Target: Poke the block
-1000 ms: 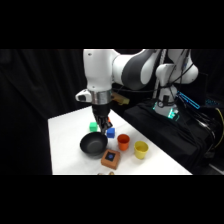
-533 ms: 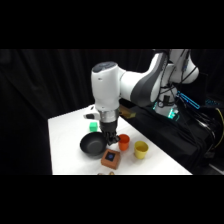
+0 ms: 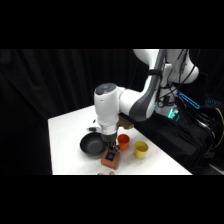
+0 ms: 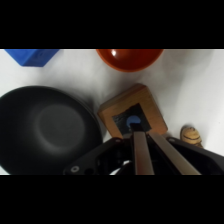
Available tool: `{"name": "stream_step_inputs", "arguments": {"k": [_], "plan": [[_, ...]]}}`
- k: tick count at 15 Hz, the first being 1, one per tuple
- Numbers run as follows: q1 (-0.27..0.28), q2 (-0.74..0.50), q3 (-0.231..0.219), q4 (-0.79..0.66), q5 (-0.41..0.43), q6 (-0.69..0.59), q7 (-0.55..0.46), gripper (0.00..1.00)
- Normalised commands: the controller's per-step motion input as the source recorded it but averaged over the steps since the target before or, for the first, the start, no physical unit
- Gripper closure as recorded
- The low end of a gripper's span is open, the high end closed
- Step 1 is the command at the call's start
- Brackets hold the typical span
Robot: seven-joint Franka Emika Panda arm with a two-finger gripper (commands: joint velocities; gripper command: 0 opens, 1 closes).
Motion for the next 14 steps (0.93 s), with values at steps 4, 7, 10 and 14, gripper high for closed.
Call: {"name": "stream_step_inputs", "arguments": {"k": [4, 7, 10, 14], "plan": [[0.020, 0.18, -0.033, 0.12, -0.054, 0.19, -0.06, 1.00], [0.027, 0.17, -0.035, 0.13, -0.042, 0.16, -0.06, 1.00], [0.030, 0.08, -0.036, 0.08, -0.044, 0.10, -0.06, 1.00], [0.058, -0.34, -0.040, -0.13, -0.056, -0.16, -0.03, 1.00]]}}
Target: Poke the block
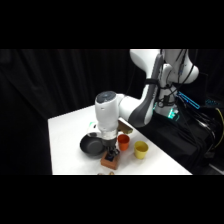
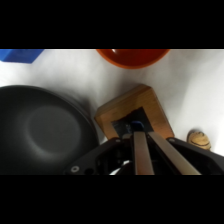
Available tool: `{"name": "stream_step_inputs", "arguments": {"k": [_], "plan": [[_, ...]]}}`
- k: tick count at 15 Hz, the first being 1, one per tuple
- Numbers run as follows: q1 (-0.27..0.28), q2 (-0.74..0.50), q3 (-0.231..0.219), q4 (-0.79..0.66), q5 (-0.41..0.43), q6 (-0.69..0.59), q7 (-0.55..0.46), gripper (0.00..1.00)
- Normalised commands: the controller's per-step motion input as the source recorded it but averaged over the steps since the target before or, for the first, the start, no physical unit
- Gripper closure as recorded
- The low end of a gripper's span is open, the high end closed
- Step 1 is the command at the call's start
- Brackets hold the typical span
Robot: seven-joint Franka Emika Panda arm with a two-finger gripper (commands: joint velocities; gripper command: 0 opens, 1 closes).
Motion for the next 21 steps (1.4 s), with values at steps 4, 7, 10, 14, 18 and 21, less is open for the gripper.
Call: {"name": "stream_step_inputs", "arguments": {"k": [4, 7, 10, 14, 18, 21], "plan": [[-0.030, -0.49, 0.047, -0.11, 0.036, -0.42, -0.14, 0.74], [-0.047, -0.31, 0.048, -0.01, 0.038, -0.40, -0.13, 0.53], [-0.077, -0.22, 0.054, 0.01, 0.064, -0.26, -0.16, 0.27], [-0.078, -0.22, 0.055, -0.01, 0.068, -0.20, -0.15, 0.00], [-0.070, -0.24, 0.057, -0.04, 0.075, -0.15, -0.13, 0.00], [-0.074, -0.22, 0.067, -0.06, 0.125, -0.12, -0.11, 0.00]]}}
